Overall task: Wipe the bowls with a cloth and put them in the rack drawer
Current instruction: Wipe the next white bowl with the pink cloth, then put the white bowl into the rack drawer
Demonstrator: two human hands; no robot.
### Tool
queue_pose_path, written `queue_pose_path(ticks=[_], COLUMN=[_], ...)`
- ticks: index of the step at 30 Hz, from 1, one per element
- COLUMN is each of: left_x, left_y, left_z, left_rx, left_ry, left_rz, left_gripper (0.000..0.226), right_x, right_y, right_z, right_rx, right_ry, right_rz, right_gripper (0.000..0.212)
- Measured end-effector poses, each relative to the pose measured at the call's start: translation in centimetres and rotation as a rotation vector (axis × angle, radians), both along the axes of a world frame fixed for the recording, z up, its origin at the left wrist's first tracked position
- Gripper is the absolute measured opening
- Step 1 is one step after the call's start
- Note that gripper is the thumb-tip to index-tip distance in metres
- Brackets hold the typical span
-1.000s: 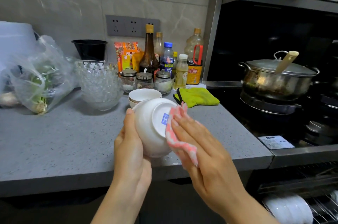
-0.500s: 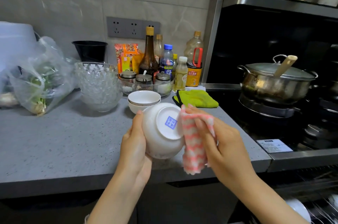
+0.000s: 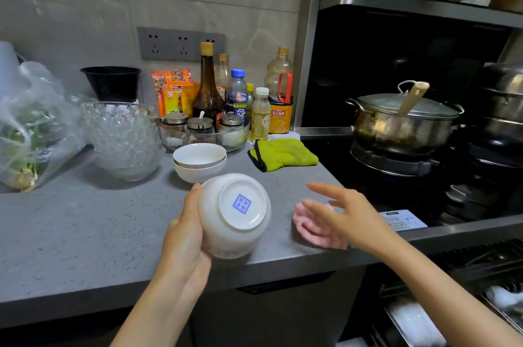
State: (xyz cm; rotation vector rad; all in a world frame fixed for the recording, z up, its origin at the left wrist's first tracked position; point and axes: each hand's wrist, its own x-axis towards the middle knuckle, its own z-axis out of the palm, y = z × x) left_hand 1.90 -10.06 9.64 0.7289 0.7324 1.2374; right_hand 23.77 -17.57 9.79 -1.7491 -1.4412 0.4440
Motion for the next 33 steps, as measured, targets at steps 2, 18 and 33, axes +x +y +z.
queue_pose_path(ticks=[2,18,33], left_x=[0.9,15.9,32.6], left_y=[-0.3,-9.2,-13.5], left_z=[-0.2,-2.8,-14.9], left_rx=[0.017,0.191,0.341], left_ry=[0.013,0.139,0.577], left_rz=[-0.027,-0.547,-0.922], left_gripper=[0.025,0.033,0.059], right_x=[0.3,9.1,23.7], right_y=[-0.9,-11.2,-22.0], right_z=[0.0,-4.3,-11.2], right_rx=[0.049,-0.01,-0.02], right_ry=[-0.033,0.908,0.939], right_rz=[-0.04,0.229,-0.11], right_gripper=[0.032,0.042,0.063])
